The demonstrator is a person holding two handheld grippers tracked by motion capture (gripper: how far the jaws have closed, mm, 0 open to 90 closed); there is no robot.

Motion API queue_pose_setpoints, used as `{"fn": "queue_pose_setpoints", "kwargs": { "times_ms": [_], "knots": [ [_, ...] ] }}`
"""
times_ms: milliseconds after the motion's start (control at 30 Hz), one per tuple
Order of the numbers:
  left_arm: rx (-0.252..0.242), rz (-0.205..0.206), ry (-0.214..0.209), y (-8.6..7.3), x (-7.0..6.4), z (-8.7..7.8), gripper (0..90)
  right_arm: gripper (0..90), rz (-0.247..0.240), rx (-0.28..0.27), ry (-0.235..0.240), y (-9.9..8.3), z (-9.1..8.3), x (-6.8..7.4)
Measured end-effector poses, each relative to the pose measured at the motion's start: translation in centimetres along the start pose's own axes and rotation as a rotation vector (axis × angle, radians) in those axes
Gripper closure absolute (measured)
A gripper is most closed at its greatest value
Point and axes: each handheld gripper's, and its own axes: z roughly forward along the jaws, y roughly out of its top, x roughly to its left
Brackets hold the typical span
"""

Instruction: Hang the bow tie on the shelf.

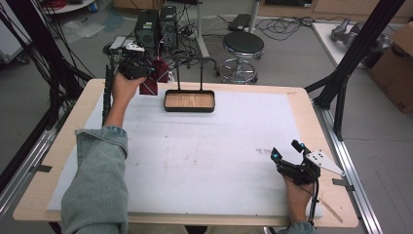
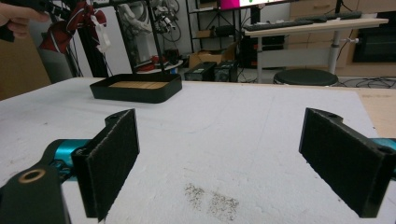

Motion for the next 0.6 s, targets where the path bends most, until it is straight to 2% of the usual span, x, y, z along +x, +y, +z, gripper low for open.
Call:
{"fn": "queue_pose_setpoints", "kwargs": {
  "times_ms": [333, 600],
  "knots": [
    [0.029, 0.017, -0.021, -0.8, -1.4, 1.8, 73.4, 11.3, -0.006, 0.0, 0.003, 0.0, 0.0, 0.0],
    [0.018, 0.027, -0.028, -1.0, -2.3, 2.6, 73.3, 11.3, -0.007, -0.001, 0.004, 0.0, 0.0, 0.0]
  ]
}}
